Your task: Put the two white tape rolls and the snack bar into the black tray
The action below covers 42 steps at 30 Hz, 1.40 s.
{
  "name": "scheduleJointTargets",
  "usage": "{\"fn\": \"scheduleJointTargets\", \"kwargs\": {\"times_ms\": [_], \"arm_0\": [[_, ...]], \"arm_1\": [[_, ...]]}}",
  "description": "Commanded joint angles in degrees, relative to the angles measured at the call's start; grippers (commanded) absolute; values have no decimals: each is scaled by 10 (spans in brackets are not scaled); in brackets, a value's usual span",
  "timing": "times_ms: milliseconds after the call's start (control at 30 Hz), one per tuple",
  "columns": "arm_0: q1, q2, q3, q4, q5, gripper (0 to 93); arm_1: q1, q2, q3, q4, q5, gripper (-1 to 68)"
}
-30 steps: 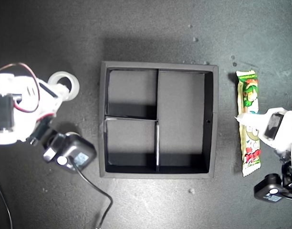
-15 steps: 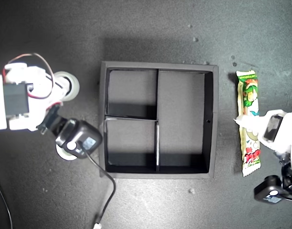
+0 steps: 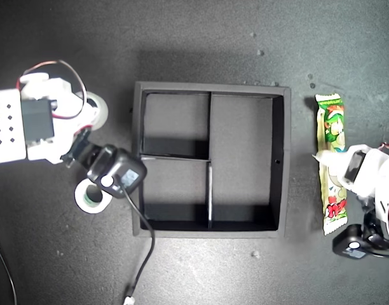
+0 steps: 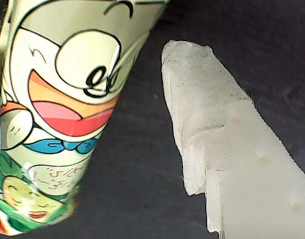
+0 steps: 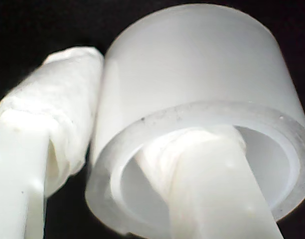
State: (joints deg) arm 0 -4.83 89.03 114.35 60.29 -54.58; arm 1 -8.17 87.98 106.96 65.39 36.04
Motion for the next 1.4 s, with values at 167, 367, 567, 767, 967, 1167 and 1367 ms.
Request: {"fn": "scheduleJointTargets", "kwargs": {"times_ms": [167, 367, 567, 767, 967, 1167, 1367], "arm_0": [[-4, 2, 19, -28, 11, 0], [-4, 8, 29, -30, 4, 0], [8, 46, 27, -9, -2, 0], [14, 126, -4, 76, -4, 0], [17, 178, -85, 185, 15, 0], [17, 169, -207, 259, 46, 0], [19, 95, -323, 282, 74, 0]], "arm_1": [[30, 1, 29, -25, -75, 215], [43, -2, 67, -101, -77, 188], [53, -2, 75, -134, -74, 118], [54, -2, 26, -62, -80, 73], [48, 4, -60, 37, -99, 71], [32, 4, -202, 157, -120, 71], [8, -2, -343, 200, -137, 77]]}}
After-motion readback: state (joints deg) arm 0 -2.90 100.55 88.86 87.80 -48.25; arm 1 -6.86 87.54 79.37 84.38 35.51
